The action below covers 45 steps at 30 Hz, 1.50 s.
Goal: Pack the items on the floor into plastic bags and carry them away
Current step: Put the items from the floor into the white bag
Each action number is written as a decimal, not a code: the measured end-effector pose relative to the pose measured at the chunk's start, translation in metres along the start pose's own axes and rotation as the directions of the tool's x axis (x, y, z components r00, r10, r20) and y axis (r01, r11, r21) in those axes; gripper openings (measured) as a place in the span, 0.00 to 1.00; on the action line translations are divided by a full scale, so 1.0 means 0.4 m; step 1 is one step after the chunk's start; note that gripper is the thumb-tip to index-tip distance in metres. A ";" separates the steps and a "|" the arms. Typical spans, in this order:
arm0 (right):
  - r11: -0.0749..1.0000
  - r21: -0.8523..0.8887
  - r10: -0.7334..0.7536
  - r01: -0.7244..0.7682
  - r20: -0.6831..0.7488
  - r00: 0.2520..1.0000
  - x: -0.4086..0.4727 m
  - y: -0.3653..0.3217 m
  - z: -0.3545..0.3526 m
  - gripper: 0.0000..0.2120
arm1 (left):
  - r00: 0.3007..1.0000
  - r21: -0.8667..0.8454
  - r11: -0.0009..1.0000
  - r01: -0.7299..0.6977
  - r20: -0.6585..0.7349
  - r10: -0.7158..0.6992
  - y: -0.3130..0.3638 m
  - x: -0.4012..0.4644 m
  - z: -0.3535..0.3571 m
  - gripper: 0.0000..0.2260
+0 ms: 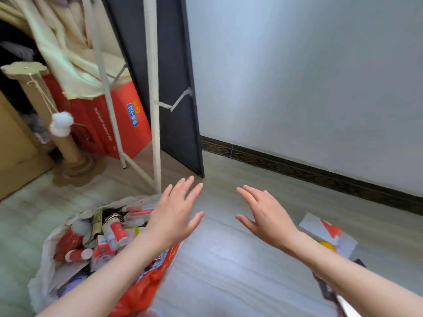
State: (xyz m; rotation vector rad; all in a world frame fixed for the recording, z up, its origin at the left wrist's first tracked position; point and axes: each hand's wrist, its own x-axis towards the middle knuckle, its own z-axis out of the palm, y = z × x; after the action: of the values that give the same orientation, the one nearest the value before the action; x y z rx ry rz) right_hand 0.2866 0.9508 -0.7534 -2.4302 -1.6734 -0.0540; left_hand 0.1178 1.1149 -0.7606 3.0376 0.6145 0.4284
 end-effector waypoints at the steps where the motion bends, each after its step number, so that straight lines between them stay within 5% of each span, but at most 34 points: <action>1: 0.999 -0.035 0.026 -0.026 -0.012 1.000 -0.036 0.054 -0.040 0.30 | 0.998 0.016 0.998 -0.065 -0.008 0.065 0.050 0.032 -0.011 0.28; 6: 0.971 -0.125 0.197 -0.204 -0.065 0.978 -0.259 0.311 -0.166 0.31 | 0.918 0.074 0.915 -0.397 0.049 0.395 0.318 0.167 0.022 0.26; 9: 0.932 -0.090 0.349 -0.352 -0.047 0.936 -0.398 0.427 -0.170 0.30 | 0.890 0.022 0.891 -0.454 0.064 0.452 0.473 0.214 0.086 0.28; 17: 0.657 0.052 0.739 -0.752 0.158 0.655 -0.615 0.633 0.024 0.29 | 0.856 -0.180 0.873 -0.454 0.184 0.483 0.729 0.206 0.386 0.25; 27: 0.355 0.063 0.860 -0.933 0.370 0.352 -0.666 0.720 0.362 0.26 | 0.837 -0.403 0.897 -0.180 0.416 0.355 0.835 0.213 0.742 0.34; 31: 0.359 0.026 0.827 -0.933 0.453 0.332 -0.670 0.710 0.395 0.27 | 0.839 -0.446 0.881 -0.157 0.410 0.357 0.910 0.272 0.793 0.40; 35: 0.249 0.141 0.839 -0.958 0.463 0.286 -0.665 0.722 0.402 0.26 | 0.823 -0.397 0.890 -0.226 0.410 0.392 0.946 0.303 0.823 0.39; 39: 0.121 0.237 0.849 -0.964 0.479 0.224 -0.668 0.734 0.396 0.12 | 0.832 -0.390 0.886 -0.252 0.381 0.404 0.936 0.320 0.827 0.36; 45: 0.199 0.340 0.874 -0.919 0.362 0.324 -0.642 0.723 0.335 0.05 | 0.827 -0.376 0.877 -0.298 0.358 0.434 0.877 0.304 0.758 0.37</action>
State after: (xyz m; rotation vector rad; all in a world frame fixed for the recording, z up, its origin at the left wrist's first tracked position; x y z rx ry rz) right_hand 0.4520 0.6379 -0.9592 -2.5321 0.0812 0.5950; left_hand 0.4402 0.8503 -0.9972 2.7897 -0.0728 -0.1537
